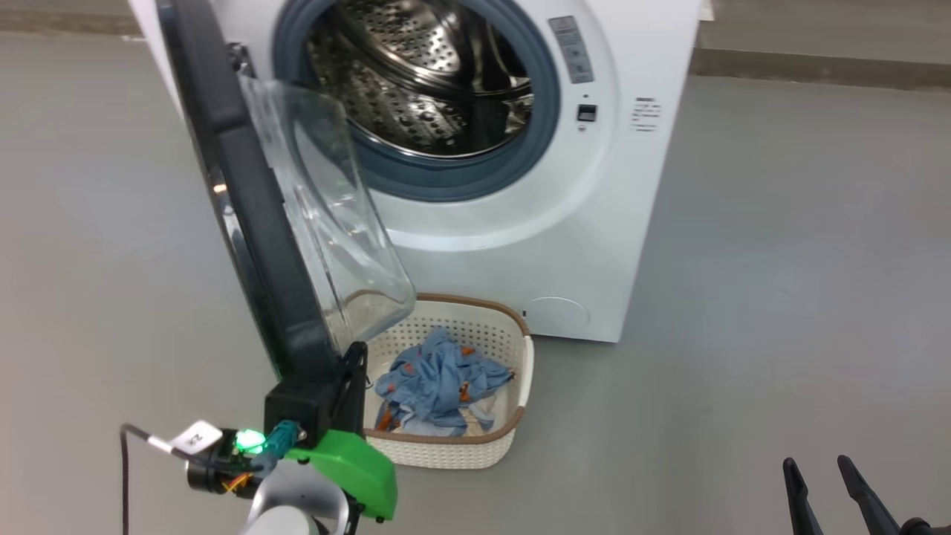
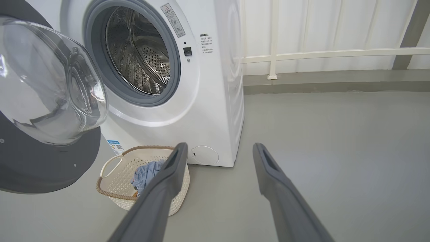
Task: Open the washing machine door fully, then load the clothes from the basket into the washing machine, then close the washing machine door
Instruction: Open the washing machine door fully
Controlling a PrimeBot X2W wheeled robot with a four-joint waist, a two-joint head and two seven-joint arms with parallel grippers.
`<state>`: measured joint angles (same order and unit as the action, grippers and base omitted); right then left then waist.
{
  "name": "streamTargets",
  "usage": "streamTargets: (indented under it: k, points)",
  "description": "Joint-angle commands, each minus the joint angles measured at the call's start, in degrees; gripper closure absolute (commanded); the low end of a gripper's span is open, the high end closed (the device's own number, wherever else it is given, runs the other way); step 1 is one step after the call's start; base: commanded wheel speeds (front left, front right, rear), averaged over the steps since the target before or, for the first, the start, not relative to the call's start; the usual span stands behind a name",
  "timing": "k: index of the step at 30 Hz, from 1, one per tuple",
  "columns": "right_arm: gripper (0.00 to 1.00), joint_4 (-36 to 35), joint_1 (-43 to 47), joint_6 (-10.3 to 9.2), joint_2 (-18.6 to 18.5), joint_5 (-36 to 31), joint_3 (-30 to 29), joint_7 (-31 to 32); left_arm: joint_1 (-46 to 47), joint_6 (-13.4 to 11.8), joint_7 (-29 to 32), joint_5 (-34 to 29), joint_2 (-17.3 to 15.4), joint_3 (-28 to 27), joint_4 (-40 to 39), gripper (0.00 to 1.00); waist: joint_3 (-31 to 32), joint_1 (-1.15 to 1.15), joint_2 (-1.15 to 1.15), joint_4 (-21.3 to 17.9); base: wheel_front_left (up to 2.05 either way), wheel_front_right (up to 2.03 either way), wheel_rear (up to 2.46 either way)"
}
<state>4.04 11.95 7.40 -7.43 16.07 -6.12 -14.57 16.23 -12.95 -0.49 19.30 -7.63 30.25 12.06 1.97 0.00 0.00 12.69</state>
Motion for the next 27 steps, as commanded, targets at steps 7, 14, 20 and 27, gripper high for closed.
streamTargets:
  k: [7,14,20,27]
  points:
    - [0.00,-1.04,-0.21,0.09,-0.74,-0.50,1.55,-0.43,-1.67,-3.07,0.28,-0.69,-4.87,-4.11,-5.51,1.00,0.37,0.00,0.00,3.92,0.00,0.00,0.00]
    - [0.00,-1.05,-0.16,0.09,-0.74,-0.36,1.90,-0.43,-3.25,-5.58,-1.28,-0.14,-7.50,-7.94,-6.72,1.00,0.44,0.00,0.00,4.72,0.00,0.00,0.00]
    - [0.00,-1.12,-0.04,0.09,-0.79,-0.26,2.07,-0.43,-4.98,-7.39,-2.87,1.26,-9.80,-12.09,-7.21,1.00,0.36,0.00,0.00,4.72,0.00,0.00,0.00]
    - [0.00,-1.30,-0.07,0.09,-0.95,-0.07,2.13,-0.43,-5.83,-7.84,-4.79,2.83,-12.82,-16.27,-5.12,1.00,-0.26,0.00,0.00,4.39,0.00,0.00,0.00]
